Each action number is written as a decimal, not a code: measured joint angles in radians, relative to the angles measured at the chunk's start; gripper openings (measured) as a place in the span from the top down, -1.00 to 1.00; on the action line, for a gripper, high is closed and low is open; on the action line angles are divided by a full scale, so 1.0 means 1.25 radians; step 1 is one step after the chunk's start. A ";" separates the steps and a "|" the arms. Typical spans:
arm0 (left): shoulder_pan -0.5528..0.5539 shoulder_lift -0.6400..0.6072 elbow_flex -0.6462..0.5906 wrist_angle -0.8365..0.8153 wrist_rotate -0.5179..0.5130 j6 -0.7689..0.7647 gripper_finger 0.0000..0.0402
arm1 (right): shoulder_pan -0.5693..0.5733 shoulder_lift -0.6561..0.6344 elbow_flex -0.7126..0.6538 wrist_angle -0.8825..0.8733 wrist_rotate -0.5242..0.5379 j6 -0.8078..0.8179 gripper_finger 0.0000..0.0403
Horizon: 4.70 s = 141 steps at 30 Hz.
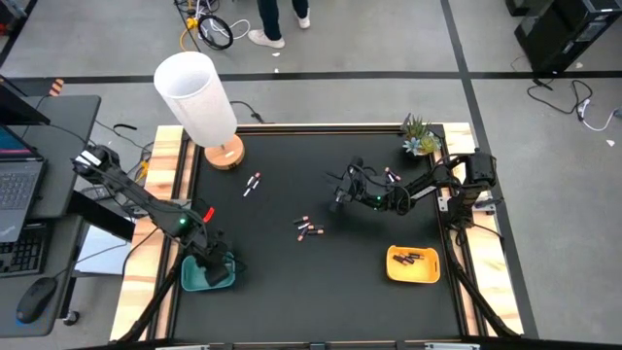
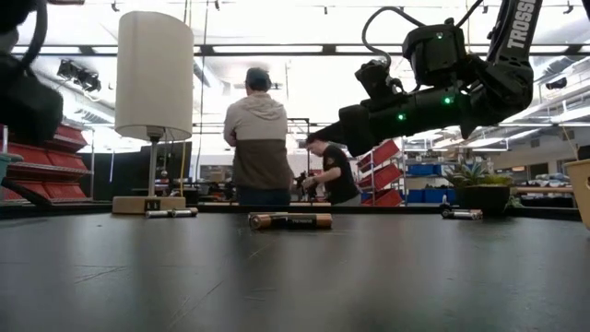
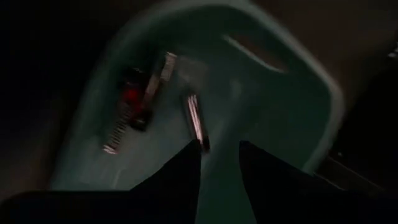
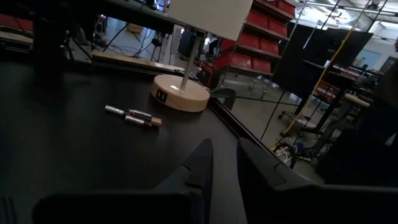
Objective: Sort batteries
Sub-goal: Put the black battery into the yellow bin
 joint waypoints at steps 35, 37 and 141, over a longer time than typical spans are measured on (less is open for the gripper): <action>0.250 0.004 0.234 0.010 -0.886 0.968 0.53 | 0.098 -0.106 0.287 -0.918 -0.092 0.180 0.53; 0.262 0.004 0.197 0.101 -0.886 1.025 0.53 | 0.097 -0.131 0.317 -1.033 -0.096 0.183 0.50; 0.440 0.035 -0.067 0.980 -0.641 1.285 0.53 | 0.441 -0.422 0.436 -2.010 -0.390 1.286 0.89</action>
